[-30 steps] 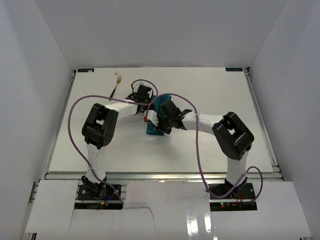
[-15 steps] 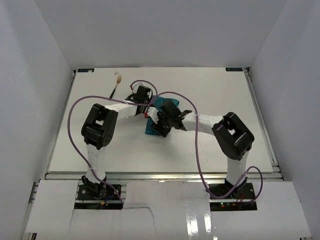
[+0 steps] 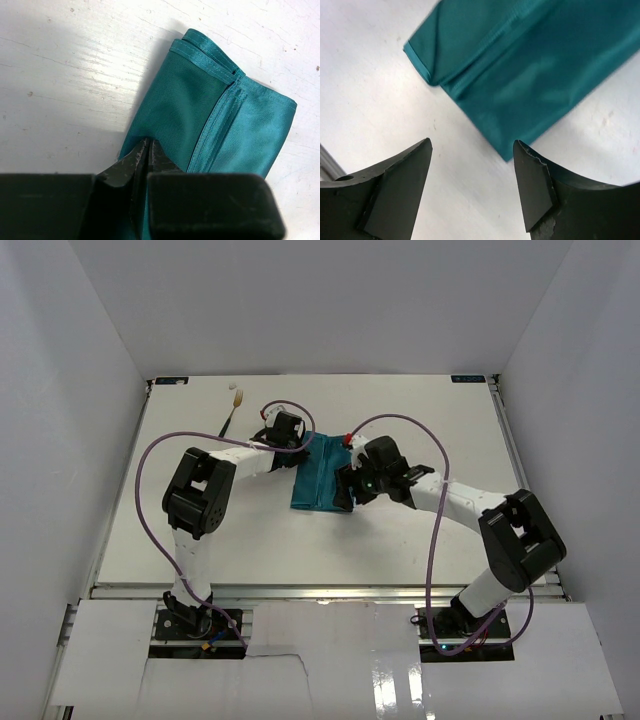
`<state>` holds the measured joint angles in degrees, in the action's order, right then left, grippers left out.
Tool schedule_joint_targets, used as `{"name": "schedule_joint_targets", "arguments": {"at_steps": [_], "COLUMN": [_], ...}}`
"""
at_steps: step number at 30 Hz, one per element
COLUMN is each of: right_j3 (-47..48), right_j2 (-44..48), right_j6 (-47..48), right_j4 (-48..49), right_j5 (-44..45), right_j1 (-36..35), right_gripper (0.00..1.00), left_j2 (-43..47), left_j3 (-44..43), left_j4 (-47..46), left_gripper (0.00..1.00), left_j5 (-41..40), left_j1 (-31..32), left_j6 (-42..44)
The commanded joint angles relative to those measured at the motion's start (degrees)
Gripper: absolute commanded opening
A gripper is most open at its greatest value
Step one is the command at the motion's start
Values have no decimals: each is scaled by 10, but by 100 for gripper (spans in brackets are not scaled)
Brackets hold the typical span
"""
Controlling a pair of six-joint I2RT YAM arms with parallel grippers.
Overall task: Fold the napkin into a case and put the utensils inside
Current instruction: Insert the spoon into the napkin.
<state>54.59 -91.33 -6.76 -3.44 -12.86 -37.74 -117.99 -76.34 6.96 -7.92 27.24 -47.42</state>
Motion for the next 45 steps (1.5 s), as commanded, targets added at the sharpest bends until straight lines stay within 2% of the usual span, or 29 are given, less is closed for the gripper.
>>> {"name": "schedule_joint_targets", "arguments": {"at_steps": [1, 4, 9, 13, 21, 26, 27, 29, 30, 33, 36, 41, 45], "right_j3": [-17, -15, 10, 75, 125, 143, 146, 152, 160, 181, 212, 281, 357], "right_j2": [37, 31, -36, -100, -188, -215, -218, -220, -220, -208, -196, -206, -235], "right_j6": [-88, -141, -196, -228, -279, -294, -296, -300, -299, -287, -258, -182, -114], "right_j4": [2, -1, 1, -20, -27, -13, -10, -4, -3, -16, -43, -147, -237], "right_j5": [-33, -23, -12, 27, 52, 29, 26, 29, 33, 56, 91, 155, 223], "right_j1": [32, 64, 98, 99, 92, 79, 79, 78, 77, 77, 77, 73, 62], "right_gripper": [72, 72, 67, 58, 48, 37, 30, 24, 16, 8, 8, 8, 8], "left_j2": [12, 12, 12, 13, 16, 23, 25, 29, 30, 34, 41, 64, 81], "left_j3": [19, 18, 20, 21, 25, 35, 36, 38, 40, 43, 44, 53, 61], "left_j4": [49, 49, 46, 46, 46, 46, 46, 50, 50, 54, 60, 69, 68], "left_gripper": [16, 16, 15, 15, 14, 14, 14, 14, 14, 14, 14, 15, 21], "left_j5": [-6, -3, -3, -4, -12, -24, -25, -29, -31, -38, -46, -53, -50], "left_j1": [3, 3, 3, 3, 3, 3, 3, 3, 3, 3, 3, 6, 11], "left_j6": [12, 13, 15, 14, 7, -7, -8, -11, -13, -18, -27, -52, -61]}}
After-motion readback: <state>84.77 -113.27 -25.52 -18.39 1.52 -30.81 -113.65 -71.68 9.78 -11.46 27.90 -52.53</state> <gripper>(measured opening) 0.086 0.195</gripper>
